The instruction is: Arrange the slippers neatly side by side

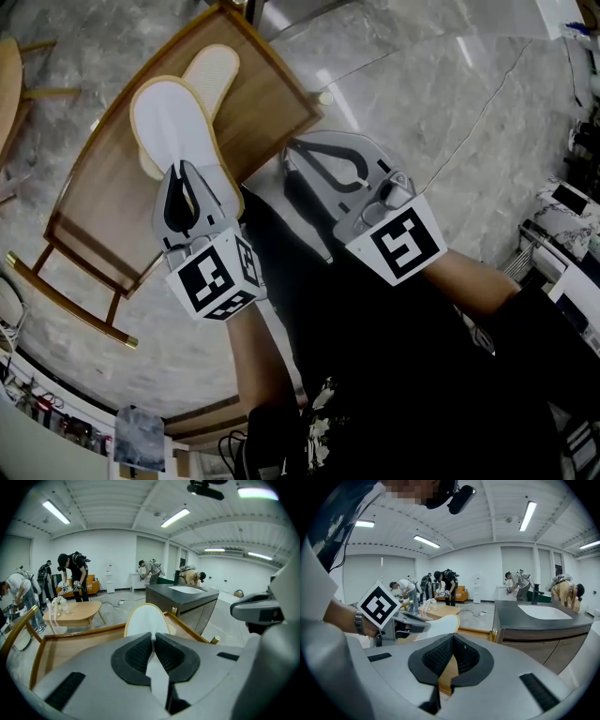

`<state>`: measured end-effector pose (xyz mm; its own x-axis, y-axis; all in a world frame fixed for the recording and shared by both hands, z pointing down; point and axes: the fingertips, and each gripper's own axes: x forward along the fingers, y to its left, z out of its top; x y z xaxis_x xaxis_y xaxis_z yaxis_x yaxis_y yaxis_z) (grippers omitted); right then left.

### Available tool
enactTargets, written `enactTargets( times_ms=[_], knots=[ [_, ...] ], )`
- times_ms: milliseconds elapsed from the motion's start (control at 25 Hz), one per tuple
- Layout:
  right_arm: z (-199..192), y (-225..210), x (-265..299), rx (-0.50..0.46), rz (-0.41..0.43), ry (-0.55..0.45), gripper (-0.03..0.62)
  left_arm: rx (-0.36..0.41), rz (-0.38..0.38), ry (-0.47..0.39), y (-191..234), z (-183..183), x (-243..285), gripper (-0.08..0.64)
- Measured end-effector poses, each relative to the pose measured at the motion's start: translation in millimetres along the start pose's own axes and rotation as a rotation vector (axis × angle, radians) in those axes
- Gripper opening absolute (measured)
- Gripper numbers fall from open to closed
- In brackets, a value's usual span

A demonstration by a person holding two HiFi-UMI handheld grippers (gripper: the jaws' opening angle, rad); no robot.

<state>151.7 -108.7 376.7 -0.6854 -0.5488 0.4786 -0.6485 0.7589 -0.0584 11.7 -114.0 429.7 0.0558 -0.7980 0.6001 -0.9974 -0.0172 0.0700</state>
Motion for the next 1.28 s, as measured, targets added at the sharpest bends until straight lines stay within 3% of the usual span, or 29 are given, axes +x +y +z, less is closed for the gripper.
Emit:
enactTargets(
  times_ms=[320,600,840,1080,1280],
  knots=[
    [5,26,26,-0.067,0.107,0.013,-0.005,-0.053,0.077,-0.037,30,6,-22,0.021],
    [22,61,54,-0.058,0.168,-0.009,-0.005,-0.074,0.148,-0.027,76,-5,-53,0.021],
    [29,79,70,-0.057,0.160,-0.013,-0.005,-0.085,0.170,-0.011,116,-16,-65,0.021],
    [35,92,82,-0.034,0.143,-0.014,-0.005,-0.165,0.154,-0.005,150,-18,-65,0.021],
    [33,100,91,-0.029,0.137,0.005,-0.005,-0.183,0.157,0.000,166,-23,-62,0.021]
  ],
)
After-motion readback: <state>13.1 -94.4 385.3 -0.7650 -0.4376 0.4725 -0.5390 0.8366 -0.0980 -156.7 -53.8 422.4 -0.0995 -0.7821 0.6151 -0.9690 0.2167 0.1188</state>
